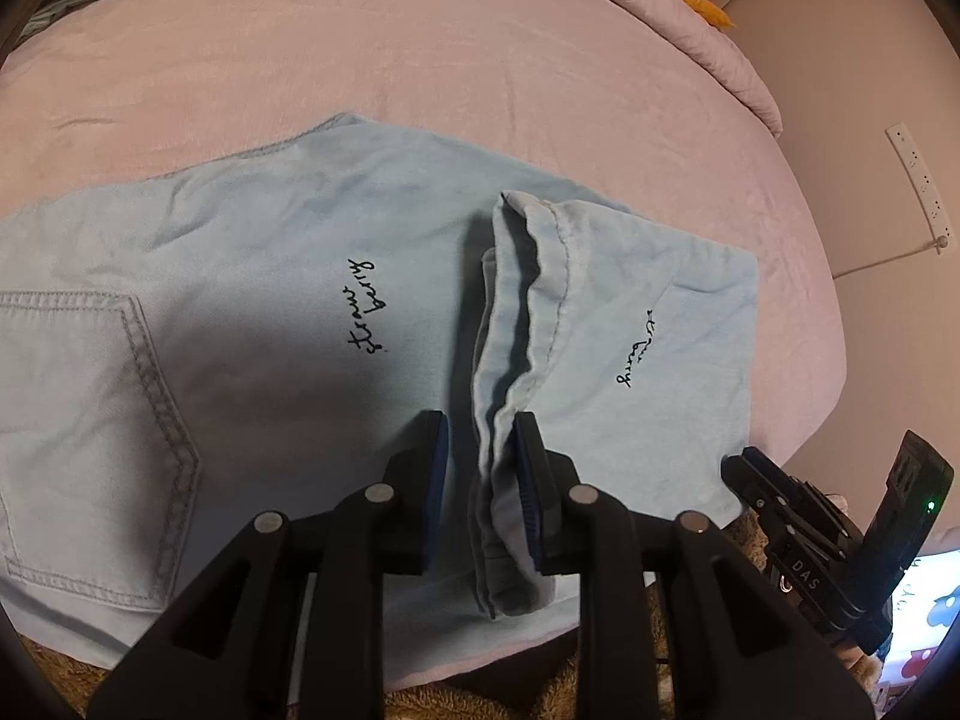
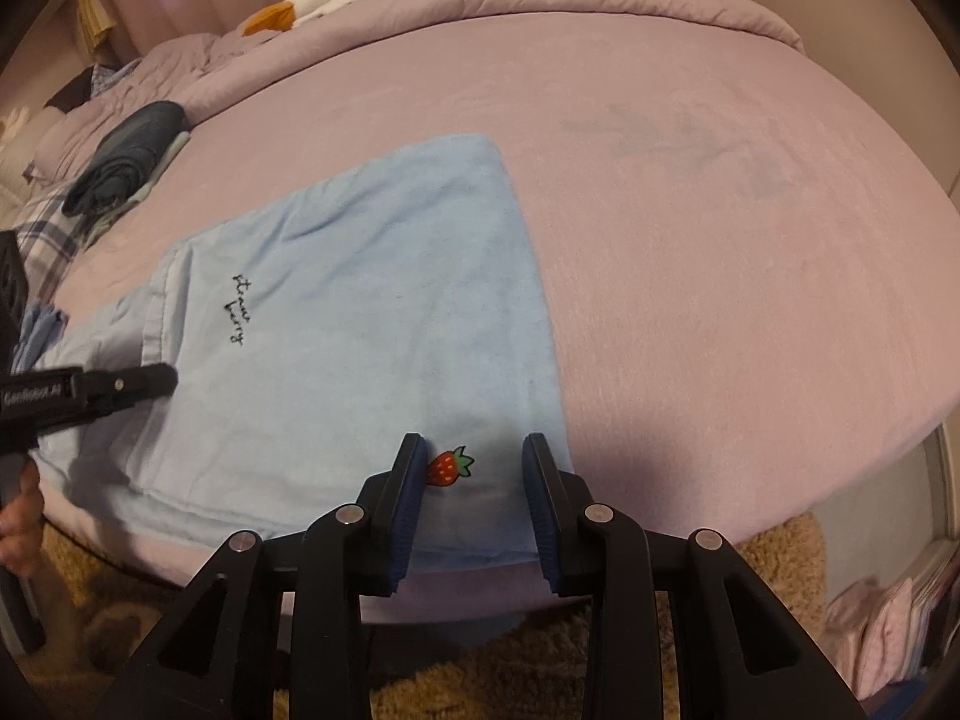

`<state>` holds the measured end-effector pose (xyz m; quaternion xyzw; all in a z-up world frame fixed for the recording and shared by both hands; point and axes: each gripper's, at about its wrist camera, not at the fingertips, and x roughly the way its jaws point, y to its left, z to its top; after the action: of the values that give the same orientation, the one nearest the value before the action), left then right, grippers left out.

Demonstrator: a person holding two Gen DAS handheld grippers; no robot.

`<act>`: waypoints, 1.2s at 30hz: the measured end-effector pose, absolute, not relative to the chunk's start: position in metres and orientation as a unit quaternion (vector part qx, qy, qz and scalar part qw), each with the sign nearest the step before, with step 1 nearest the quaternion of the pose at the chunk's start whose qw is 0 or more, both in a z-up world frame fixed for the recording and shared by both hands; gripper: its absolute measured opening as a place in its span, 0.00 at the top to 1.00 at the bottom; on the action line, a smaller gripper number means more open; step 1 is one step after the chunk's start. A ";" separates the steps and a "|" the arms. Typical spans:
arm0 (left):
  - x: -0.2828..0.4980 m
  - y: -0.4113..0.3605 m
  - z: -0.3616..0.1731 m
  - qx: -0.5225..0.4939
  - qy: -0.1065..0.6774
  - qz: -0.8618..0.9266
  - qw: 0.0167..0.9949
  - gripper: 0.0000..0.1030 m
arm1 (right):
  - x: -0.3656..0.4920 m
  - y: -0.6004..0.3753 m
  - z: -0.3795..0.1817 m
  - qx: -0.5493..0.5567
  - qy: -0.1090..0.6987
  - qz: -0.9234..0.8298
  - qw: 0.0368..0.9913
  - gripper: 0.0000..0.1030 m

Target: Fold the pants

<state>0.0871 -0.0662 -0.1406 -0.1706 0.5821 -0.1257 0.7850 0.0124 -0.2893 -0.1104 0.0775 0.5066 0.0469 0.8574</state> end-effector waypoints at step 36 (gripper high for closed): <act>0.014 -0.058 -0.152 -0.217 0.502 -0.136 0.826 0.72 | 0.006 -0.282 -0.113 0.072 0.456 0.021 0.887 0.67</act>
<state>0.0141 -0.0583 -0.1525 -0.2169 0.5017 -0.1358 0.8263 0.0058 -0.2824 -0.1129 0.0716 0.4565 0.0214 0.8866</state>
